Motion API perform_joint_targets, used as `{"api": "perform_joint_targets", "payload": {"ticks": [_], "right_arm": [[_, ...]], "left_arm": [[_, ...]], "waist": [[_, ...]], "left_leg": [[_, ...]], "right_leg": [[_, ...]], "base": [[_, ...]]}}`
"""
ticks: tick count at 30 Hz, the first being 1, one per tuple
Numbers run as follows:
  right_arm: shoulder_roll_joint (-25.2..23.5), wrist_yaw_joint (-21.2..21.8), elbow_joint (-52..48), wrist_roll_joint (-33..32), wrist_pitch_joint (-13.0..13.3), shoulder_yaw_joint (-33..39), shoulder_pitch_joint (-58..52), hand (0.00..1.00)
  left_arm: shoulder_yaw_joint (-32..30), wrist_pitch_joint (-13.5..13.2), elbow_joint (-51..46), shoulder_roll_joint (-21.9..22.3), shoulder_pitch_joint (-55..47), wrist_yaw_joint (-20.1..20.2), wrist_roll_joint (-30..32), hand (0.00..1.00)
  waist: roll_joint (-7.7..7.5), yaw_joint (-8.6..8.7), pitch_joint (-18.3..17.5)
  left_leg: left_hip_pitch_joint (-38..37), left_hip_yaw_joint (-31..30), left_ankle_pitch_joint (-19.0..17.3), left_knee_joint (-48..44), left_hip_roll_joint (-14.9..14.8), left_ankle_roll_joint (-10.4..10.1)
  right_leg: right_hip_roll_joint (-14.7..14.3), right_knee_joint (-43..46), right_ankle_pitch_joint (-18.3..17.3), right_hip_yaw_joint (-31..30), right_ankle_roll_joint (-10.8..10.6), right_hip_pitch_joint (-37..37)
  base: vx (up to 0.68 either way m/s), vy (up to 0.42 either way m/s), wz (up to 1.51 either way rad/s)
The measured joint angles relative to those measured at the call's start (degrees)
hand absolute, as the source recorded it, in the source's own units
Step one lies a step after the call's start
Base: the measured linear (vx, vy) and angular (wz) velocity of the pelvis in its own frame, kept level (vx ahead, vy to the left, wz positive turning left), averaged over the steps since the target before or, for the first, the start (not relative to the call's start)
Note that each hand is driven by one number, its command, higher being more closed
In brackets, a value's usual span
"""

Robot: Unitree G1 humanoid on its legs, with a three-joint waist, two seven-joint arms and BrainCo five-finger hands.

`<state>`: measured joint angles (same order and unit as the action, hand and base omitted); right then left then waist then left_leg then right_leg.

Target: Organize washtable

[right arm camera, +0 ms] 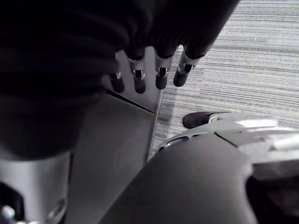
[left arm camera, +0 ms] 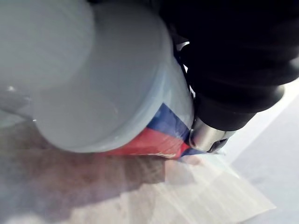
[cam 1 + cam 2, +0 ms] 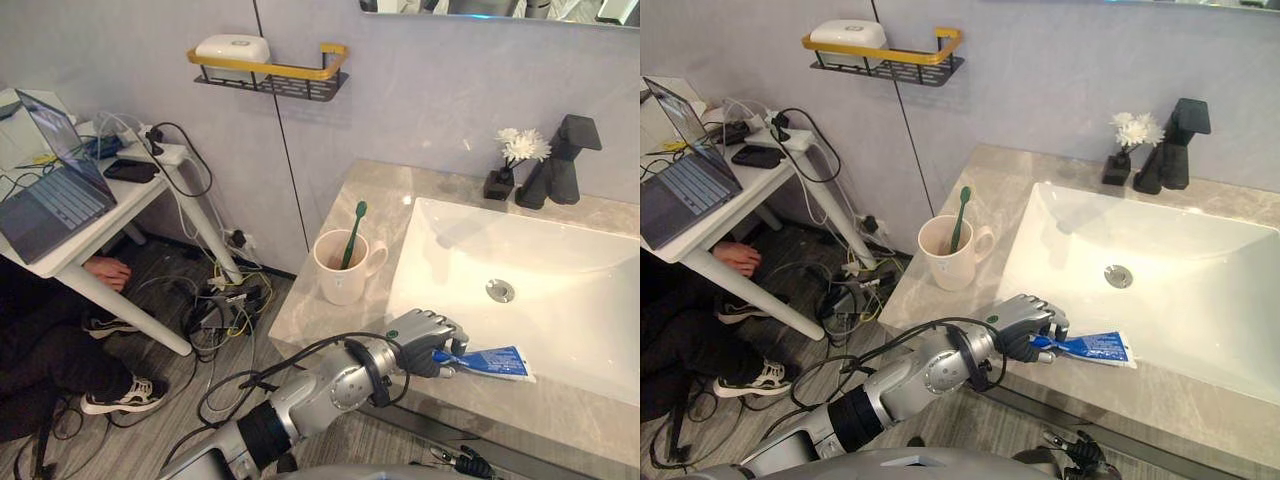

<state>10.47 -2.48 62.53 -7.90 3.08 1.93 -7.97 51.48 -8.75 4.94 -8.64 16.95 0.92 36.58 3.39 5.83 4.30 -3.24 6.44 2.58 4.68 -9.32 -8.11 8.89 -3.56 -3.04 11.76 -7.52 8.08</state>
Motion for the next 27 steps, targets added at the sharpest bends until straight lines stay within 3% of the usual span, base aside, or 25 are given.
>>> {"api": "perform_joint_targets", "payload": {"ticks": [9,18,23,25,27], "right_arm": [[-0.2,-0.6,0.0,-0.5,0.1,0.7,0.0,0.00],[-0.8,-2.3,-2.4,-5.7,0.6,3.5,-0.6,0.00],[-3.6,-2.6,-10.1,-11.0,2.1,10.6,-3.5,0.00],[-4.5,-0.4,-17.4,-14.1,3.7,16.7,-10.2,0.00],[-4.9,1.1,-18.5,-16.0,4.1,23.5,-14.0,0.00]], "left_arm": [[0.1,-0.5,-0.5,-0.2,0.0,-0.6,-0.1,1.00],[0.2,0.1,-2.7,-1.3,0.1,-2.1,-2.1,1.00],[-0.4,0.7,-7.6,-1.1,0.1,-2.3,-2.8,1.00],[-5.9,0.6,-11.5,-0.9,0.3,-3.1,-3.7,1.00],[-11.1,0.6,-13.2,-0.7,0.9,-4.8,-3.9,1.00]], "waist": [[0.13,0.09,-0.1],[0.36,0.16,-0.2],[0.22,-0.01,-0.3],[0.03,0.42,-0.3],[-0.39,1.27,-0.2]], "left_leg": [[-0.2,0.7,-0.1,0.3,0.0,-0.1],[-1.4,6.3,-1.0,0.4,-0.1,0.0],[-1.3,11.5,-2.0,-0.3,-0.2,0.0],[-2.1,15.8,-3.0,-1.2,-0.2,0.3],[-3.6,19.3,-3.9,-1.6,-0.2,0.0]], "right_leg": [[0.0,-0.5,0.1,-0.4,0.0,-0.1],[0.1,-1.2,1.9,-6.1,0.1,-2.6],[0.1,1.3,2.1,-12.0,-0.2,-7.4],[-0.2,3.1,2.3,-16.5,-0.6,-9.7],[-0.7,3.9,2.6,-20.2,-0.8,-10.8]], "base": [[0.01,0.000,-0.02],[0.00,0.017,-0.33],[-0.01,0.036,-0.58],[0.03,0.044,-0.92],[0.00,0.033,-1.03]]}}
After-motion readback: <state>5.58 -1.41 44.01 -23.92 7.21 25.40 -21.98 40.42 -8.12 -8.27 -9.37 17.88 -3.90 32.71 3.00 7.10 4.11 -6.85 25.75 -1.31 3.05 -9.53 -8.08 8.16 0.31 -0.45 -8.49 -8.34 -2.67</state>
